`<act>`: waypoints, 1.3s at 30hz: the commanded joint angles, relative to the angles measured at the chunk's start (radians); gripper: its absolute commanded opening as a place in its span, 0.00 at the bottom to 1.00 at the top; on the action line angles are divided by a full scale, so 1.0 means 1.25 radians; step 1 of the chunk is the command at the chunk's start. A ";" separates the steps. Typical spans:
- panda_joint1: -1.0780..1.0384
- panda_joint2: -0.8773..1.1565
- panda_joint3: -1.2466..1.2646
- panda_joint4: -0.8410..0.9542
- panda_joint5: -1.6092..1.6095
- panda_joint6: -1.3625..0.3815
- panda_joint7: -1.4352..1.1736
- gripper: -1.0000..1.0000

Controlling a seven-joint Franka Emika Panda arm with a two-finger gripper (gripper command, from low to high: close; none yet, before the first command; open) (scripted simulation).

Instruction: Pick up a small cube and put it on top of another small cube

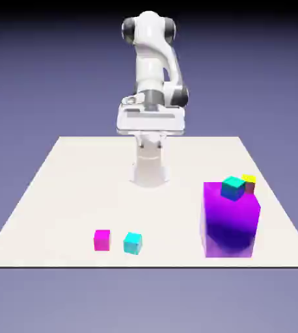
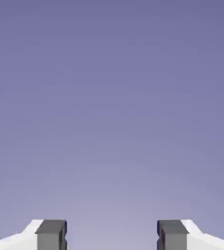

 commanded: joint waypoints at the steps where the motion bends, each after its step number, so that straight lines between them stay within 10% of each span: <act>1: -0.006 0.029 0.001 0.013 0.000 -0.014 0.008 0.50; 22: -0.124 0.622 0.024 0.274 0.006 -0.301 0.179 0.50; 29: -0.119 0.774 0.019 0.295 0.002 -0.170 0.182 0.50; 30: -0.119 0.774 0.019 0.295 0.002 -0.170 0.182 0.00; 39: -0.204 0.576 0.013 0.285 0.020 -0.355 0.272 0.00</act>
